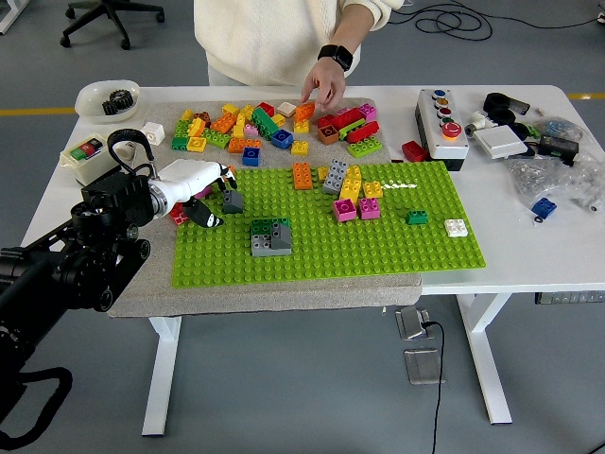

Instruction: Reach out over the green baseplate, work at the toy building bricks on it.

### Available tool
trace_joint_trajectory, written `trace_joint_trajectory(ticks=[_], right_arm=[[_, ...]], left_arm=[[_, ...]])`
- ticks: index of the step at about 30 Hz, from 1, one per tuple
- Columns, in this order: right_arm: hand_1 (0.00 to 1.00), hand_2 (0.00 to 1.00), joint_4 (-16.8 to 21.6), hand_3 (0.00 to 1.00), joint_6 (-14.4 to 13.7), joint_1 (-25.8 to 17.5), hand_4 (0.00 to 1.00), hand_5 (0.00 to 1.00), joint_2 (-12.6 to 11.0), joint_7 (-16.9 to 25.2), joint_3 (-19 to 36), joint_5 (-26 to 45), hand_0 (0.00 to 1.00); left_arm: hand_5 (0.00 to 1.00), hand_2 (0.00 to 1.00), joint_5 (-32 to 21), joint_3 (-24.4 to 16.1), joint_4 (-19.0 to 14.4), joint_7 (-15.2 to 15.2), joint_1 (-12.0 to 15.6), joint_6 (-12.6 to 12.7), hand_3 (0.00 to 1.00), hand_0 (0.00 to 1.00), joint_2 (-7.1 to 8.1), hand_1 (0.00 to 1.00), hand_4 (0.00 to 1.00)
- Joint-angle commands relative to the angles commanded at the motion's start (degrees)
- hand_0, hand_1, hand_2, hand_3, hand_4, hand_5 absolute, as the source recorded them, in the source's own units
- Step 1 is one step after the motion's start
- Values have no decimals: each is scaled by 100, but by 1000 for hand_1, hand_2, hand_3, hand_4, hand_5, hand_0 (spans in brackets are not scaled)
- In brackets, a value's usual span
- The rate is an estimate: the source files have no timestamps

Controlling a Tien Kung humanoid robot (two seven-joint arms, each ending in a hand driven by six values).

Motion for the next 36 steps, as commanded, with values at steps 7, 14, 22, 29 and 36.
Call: trace_joint_trajectory(ticks=[7, 14, 22, 29, 36], right_arm=[[644, 679, 0, 604, 0, 1, 818, 532, 4, 1, -6, -1, 740], [644, 679, 0, 604, 1, 5, 818, 531, 0, -1, 0, 1, 741], [644, 679, 0, 604, -3, 19, 818, 531, 0, 2, -4, 23, 741], [644, 679, 0, 604, -3, 18, 818, 531, 3, 1, -2, 28, 740], [644, 679, 0, 604, -4, 21, 818, 530, -2, 2, -2, 30, 740]], left_arm=[[275, 714, -112, -4, 27, 21, -5, 34, 712, 805, -35, 769, 983], [277, 707, -201, 23, 70, -35, -35, 215, 681, 802, -36, 764, 973], [262, 664, -350, 51, 88, -115, -56, 402, 626, 793, -33, 749, 905], [232, 628, -429, 92, 121, -167, -44, 427, 591, 779, -48, 733, 830], [232, 675, -517, 130, 188, -244, -40, 420, 646, 795, -60, 759, 826]])
